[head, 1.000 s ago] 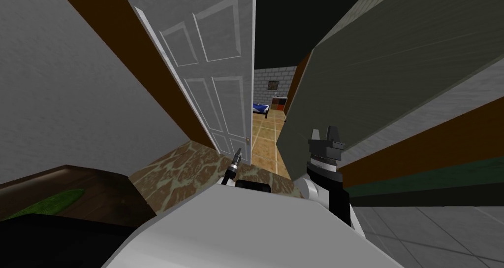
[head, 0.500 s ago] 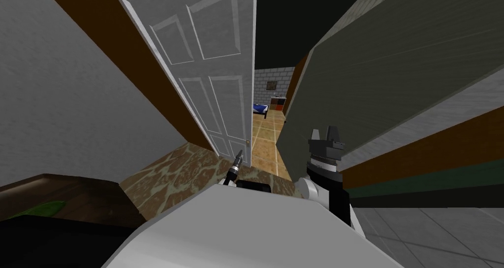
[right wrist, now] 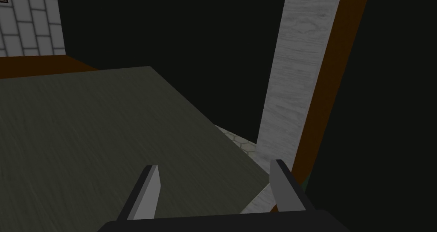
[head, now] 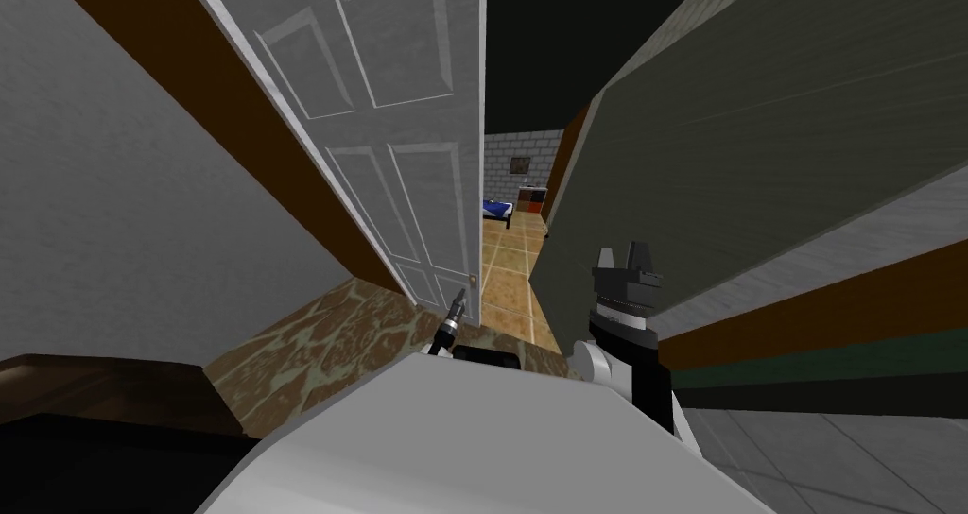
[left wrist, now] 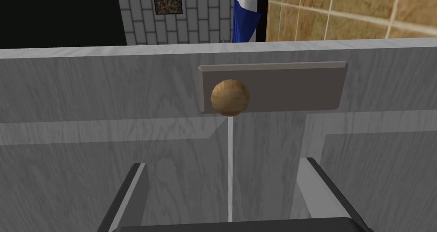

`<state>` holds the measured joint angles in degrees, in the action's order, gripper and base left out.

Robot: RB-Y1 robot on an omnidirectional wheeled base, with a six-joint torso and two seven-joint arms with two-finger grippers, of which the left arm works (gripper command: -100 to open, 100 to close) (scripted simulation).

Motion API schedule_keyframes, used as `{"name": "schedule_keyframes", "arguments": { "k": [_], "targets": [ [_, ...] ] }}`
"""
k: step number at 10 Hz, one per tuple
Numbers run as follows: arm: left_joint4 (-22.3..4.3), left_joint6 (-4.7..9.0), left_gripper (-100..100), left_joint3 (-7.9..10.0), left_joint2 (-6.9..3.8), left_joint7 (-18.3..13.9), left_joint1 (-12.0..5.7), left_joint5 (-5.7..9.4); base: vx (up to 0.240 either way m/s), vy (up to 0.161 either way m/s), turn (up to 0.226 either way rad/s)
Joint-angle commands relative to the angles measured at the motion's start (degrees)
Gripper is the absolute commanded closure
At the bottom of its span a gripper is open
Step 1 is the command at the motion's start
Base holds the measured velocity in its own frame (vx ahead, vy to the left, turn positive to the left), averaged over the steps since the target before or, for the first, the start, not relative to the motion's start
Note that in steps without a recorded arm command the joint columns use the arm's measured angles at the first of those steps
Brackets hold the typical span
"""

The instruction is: Push the door open

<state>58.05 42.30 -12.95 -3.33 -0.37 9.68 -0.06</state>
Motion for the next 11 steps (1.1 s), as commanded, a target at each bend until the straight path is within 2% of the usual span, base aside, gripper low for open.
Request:
{"name": "schedule_keyframes", "arguments": {
  "k": [1, 6, 7, 8, 11],
  "targets": [
    [-0.41, 0.36, -100, 0.18, -0.10, 0.05, -0.04, 0.06, 0.194, -0.013, -0.023],
    [-1.93, 1.38, -100, 0.79, 0.71, 0.23, -0.42, 0.28, 0.192, -0.025, -0.022],
    [-1.74, 1.23, -100, 0.71, 0.55, 0.21, -0.39, 0.26, 0.076, 0.002, 0.002],
    [-1.74, 1.23, 100, 0.71, 0.55, 0.21, -0.39, 0.26, -0.016, -0.003, 0.002],
    [-1.74, 1.23, 100, 0.71, 0.55, 0.21, -0.39, 0.26, -0.019, 0.001, -0.003]
  ]
}}
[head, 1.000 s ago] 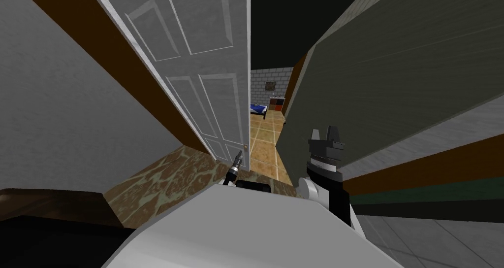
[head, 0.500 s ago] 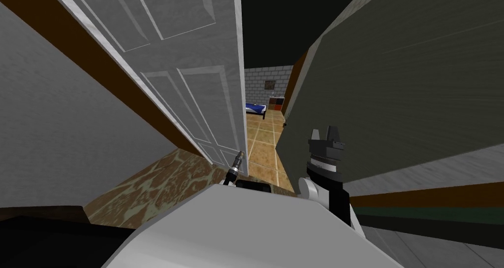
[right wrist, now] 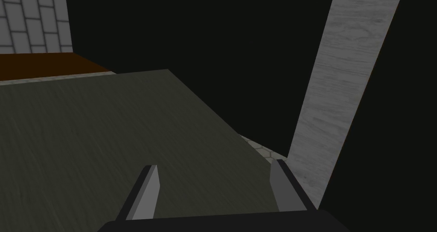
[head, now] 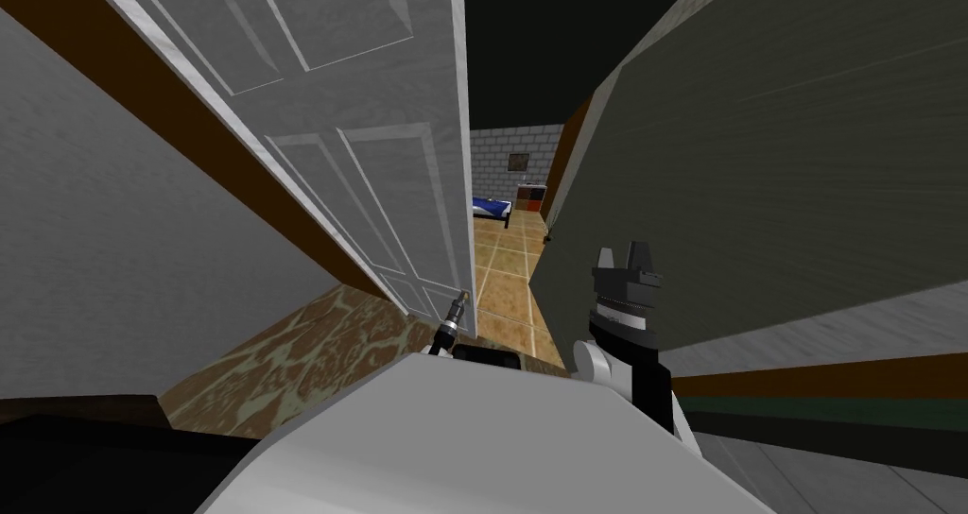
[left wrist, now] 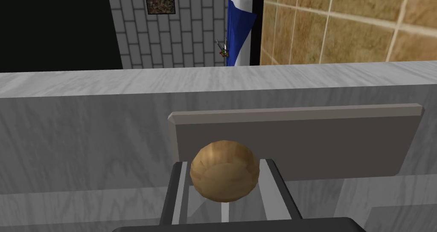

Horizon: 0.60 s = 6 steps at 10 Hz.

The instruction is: Push the door open

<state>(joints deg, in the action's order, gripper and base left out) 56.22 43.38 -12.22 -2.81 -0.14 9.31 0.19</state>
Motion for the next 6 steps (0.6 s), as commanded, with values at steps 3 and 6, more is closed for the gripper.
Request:
{"name": "schedule_keyframes", "arguments": {
  "k": [3, 6],
  "targets": [
    [-0.22, -0.09, 100, 0.88, -0.57, 0.23, -0.25, 0.37, 0.031, -0.014, 0.006],
    [-0.48, -0.18, 100, 1.99, -1.10, 0.52, -0.56, 0.83, 0.142, -0.063, 0.036]
  ]
}}
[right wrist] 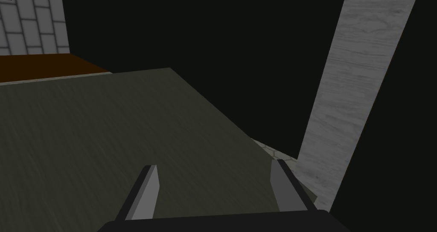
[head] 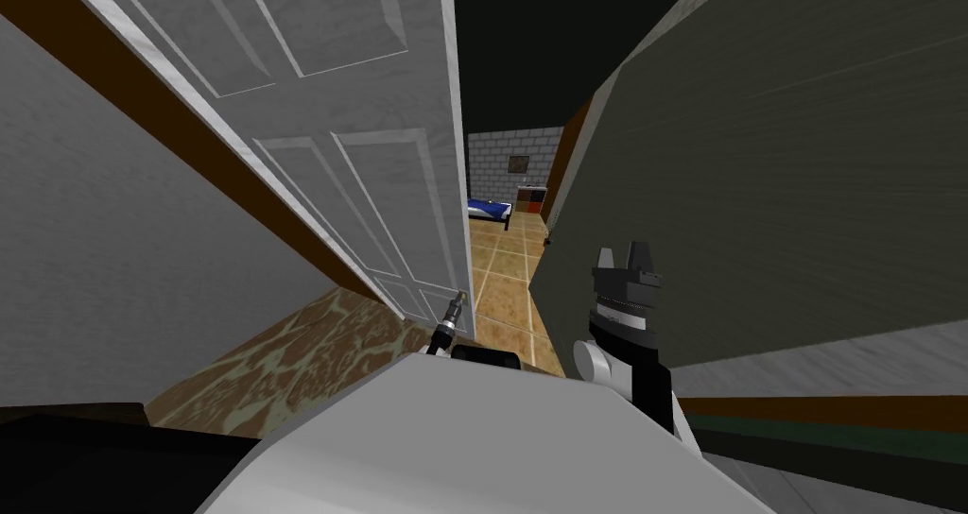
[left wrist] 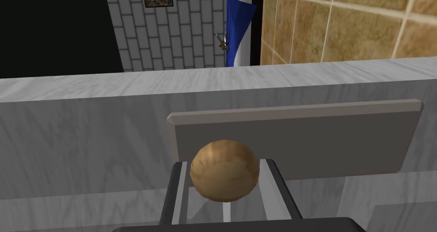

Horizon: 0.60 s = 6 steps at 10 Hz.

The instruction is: Push the door open

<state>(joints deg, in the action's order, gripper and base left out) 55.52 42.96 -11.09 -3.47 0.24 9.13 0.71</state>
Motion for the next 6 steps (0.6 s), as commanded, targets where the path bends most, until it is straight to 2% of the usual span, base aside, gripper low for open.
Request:
{"name": "schedule_keyframes", "arguments": {
  "k": [1, 5, 6],
  "targets": [
    [0.08, 0.21, 100, 1.40, -0.64, 0.28, -0.54, 0.53, 0.144, -0.078, 0.049],
    [-0.52, 0.01, 100, 3.94, -1.27, 0.96, -1.27, 1.59, 0.191, -0.057, 0.068],
    [0.04, -0.30, -100, 2.93, -1.16, 0.48, -0.65, 1.41, -0.018, -0.021, 0.058]
  ]
}}
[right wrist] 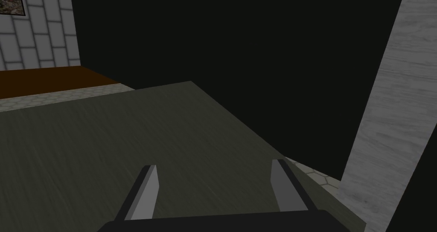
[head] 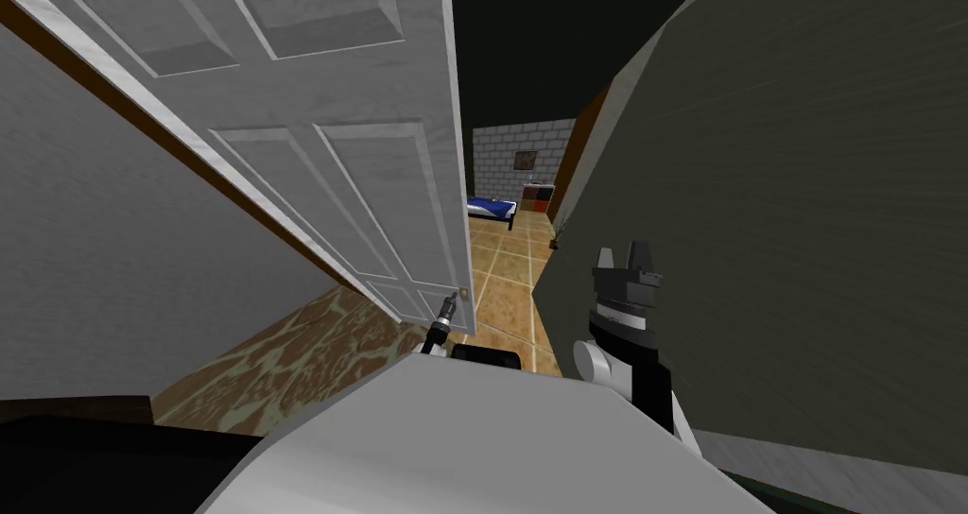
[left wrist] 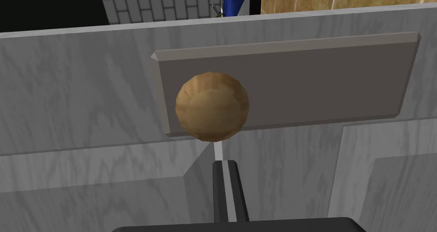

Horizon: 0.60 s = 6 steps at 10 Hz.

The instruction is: Push the door open

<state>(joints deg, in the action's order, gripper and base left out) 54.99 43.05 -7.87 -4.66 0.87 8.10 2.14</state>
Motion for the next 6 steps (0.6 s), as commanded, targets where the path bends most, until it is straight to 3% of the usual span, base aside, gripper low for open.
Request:
{"name": "schedule_keyframes", "arguments": {
  "k": [1, 6],
  "targets": [
    [0.57, -0.39, -100, -0.29, 0.04, -0.15, 0.38, -0.02, -0.130, -0.011, -0.001],
    [2.41, -0.89, -100, -1.16, 1.04, -0.77, 1.67, 0.24, -0.204, -0.031, 0.024]
  ]
}}
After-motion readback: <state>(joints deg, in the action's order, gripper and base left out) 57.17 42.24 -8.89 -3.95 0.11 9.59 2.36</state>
